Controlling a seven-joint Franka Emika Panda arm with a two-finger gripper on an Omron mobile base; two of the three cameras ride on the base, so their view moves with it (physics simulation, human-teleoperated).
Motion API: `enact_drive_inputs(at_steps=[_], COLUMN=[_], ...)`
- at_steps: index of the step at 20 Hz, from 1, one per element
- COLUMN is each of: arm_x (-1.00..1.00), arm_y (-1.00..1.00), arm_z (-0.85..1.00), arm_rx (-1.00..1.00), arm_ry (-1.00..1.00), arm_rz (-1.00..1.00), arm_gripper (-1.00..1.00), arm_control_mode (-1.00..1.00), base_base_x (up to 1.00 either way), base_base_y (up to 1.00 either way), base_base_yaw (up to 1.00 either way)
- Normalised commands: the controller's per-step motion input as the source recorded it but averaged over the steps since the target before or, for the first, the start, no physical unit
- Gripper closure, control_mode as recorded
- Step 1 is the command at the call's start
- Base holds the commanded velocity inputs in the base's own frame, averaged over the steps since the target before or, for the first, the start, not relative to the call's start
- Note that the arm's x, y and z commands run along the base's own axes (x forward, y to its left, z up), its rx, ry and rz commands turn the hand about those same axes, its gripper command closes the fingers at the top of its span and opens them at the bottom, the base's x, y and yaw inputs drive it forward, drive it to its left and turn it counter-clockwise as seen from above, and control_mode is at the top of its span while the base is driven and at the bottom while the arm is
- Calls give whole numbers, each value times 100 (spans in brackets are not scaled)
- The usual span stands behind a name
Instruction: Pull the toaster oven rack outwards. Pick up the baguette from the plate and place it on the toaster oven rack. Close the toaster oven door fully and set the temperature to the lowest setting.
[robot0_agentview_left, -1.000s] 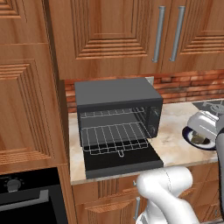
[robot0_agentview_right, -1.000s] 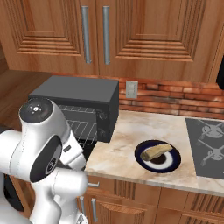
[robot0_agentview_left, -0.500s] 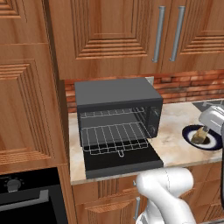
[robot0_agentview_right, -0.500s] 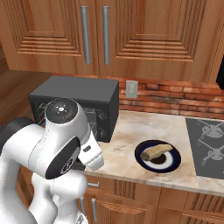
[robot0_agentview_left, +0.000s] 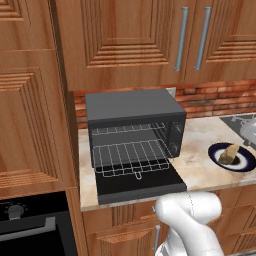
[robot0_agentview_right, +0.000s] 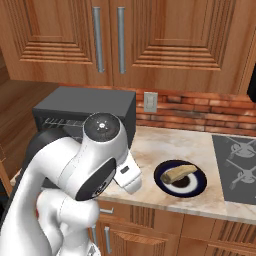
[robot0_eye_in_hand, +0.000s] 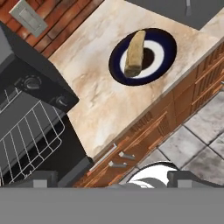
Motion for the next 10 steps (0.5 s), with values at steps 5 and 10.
enact_drive_inputs(at_steps=[5,10], arm_x=[30,36], arm_y=[-32,-28], arm_z=[-14,-17], arm_rx=[0,0], arm_ry=[0,1], arm_rz=[0,0], arm_gripper=[-100,-100], arm_control_mode=[-100,-100], base_base_x=[0,0], base_base_y=[0,0], base_base_yaw=[0,0])
